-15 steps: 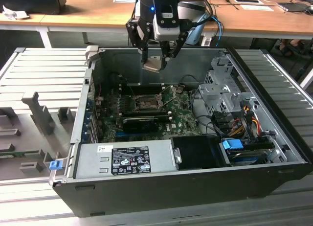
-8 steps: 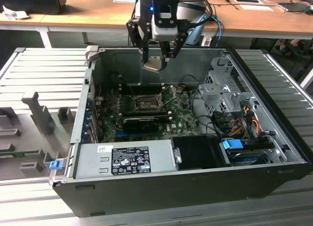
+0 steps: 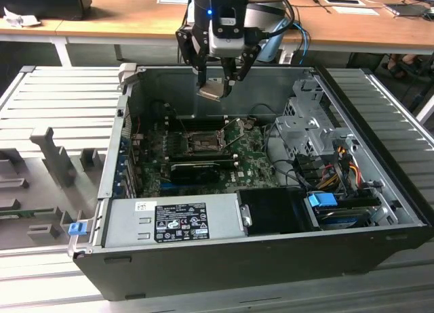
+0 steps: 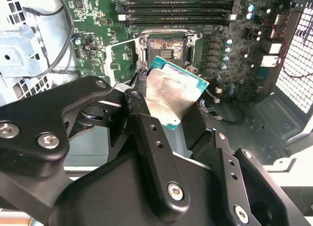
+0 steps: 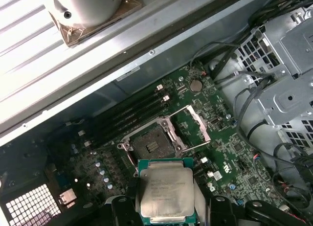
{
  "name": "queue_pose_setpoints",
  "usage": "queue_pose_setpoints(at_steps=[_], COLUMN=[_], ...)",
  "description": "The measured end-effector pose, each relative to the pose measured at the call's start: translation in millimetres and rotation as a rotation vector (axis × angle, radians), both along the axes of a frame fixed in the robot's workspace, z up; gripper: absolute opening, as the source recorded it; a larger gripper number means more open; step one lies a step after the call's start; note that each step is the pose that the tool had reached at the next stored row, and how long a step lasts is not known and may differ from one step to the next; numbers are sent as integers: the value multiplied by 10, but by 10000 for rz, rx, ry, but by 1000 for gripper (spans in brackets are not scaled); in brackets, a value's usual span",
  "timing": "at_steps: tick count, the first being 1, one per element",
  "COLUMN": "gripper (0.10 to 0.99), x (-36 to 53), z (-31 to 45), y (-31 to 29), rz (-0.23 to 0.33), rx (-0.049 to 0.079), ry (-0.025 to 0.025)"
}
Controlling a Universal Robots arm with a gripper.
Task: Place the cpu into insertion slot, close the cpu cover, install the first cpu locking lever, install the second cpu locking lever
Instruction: 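Place the cpu into insertion slot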
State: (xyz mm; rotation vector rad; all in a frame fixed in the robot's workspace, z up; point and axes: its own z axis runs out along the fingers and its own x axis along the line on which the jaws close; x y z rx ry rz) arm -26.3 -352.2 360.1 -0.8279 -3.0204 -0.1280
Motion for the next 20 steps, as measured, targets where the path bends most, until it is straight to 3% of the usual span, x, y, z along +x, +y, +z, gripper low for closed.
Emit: queue_pose_setpoints(at_steps=[20], gripper=[529], x=[0], z=[-7], y=[0], rz=[-1030], rx=[0], ry=[1])
